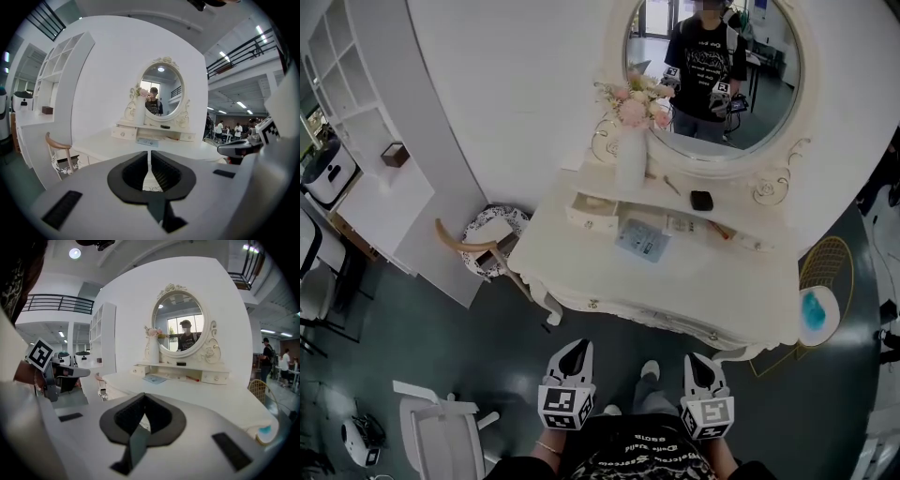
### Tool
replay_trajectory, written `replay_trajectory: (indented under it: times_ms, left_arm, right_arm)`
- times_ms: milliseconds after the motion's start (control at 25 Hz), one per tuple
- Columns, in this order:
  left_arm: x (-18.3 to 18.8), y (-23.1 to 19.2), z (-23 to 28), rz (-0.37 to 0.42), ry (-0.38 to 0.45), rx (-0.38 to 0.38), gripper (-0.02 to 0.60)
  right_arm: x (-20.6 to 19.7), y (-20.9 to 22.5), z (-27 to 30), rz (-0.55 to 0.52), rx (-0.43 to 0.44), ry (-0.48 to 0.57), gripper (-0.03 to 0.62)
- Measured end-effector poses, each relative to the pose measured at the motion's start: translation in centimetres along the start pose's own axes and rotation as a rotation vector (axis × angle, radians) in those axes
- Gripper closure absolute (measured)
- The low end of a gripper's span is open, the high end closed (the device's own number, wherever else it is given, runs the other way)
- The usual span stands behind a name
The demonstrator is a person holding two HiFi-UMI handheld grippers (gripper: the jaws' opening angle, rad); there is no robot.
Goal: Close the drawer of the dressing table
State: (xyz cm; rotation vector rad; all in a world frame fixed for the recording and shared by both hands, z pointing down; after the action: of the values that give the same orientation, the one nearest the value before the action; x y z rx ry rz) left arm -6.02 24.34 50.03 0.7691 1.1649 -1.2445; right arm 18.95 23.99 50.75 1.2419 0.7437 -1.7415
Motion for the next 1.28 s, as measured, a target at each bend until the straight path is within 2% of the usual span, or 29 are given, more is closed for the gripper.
replay_trajectory:
  times_ms: [480,1280]
  left_arm:
    - [1.7,-1.5,4.8,-0.047,0.009,0.112,0.548]
    - [4.5,0.5,14.8,-0.07,-0.002,0.211,0.548]
  right_arm:
    - [2.4,4.3,7.4,-0.023,0.105,-0.003,0.583]
    - [5.8,12.1,16.4,-0.026,0.232,-0.007,0.583]
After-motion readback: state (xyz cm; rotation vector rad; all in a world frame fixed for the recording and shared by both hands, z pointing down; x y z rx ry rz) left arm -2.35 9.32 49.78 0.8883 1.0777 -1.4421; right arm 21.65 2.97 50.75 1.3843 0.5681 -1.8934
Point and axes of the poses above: the fingertips, and each gripper's own axes: z forward along the fingers, y to its right, x out of its top, the point moved 3 cm from there along -z, backward along the fingers
